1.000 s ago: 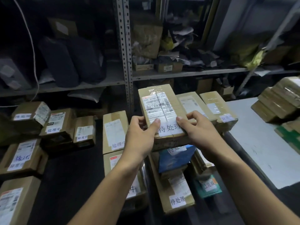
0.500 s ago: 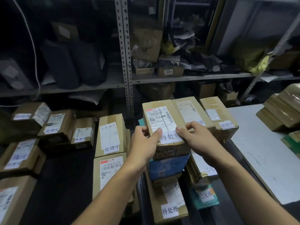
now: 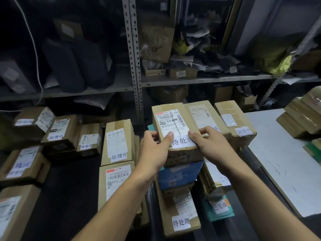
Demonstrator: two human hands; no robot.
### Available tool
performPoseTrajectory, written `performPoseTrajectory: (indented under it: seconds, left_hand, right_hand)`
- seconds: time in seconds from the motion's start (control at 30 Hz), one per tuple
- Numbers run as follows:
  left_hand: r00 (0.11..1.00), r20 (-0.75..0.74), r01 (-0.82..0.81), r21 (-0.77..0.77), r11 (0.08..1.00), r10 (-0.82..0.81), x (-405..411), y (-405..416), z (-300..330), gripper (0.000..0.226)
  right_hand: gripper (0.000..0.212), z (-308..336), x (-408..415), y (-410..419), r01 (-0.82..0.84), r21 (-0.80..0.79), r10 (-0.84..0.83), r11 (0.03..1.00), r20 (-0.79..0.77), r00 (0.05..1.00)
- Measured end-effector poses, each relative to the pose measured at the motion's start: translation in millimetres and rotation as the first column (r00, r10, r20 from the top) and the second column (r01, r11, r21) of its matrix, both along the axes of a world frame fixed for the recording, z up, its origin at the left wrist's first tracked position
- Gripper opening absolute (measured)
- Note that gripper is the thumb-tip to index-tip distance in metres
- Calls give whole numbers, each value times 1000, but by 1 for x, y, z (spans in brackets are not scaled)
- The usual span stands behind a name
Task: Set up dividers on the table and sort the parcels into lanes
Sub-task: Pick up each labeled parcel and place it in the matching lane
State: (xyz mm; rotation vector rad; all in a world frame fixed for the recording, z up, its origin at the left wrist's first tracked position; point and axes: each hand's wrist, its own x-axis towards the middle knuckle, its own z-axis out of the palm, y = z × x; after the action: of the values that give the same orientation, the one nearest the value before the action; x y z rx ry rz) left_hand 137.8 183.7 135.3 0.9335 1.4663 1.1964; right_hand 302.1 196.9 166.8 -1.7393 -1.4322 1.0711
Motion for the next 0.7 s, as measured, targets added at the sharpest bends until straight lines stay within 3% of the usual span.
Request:
performPoseTrajectory:
  seconds: [0.27,0.5,0.7]
  left_hand:
    - [1000,-17,-18,77,997,19,-11,14,19,31]
    - [1000,28,5,-4,1000,-5,-12,10,-3,30]
    - [999,-37,-2,-18,1000,1,-10,9,-13,42]
  right_hand:
    - [31,18,-8,5,-5,67,5,998,2,1000]
    - [31,4,-10,6,-22,13,21,1000,65,998]
    - [32,-3,-7,6,-9,-21,11,1000,77,997]
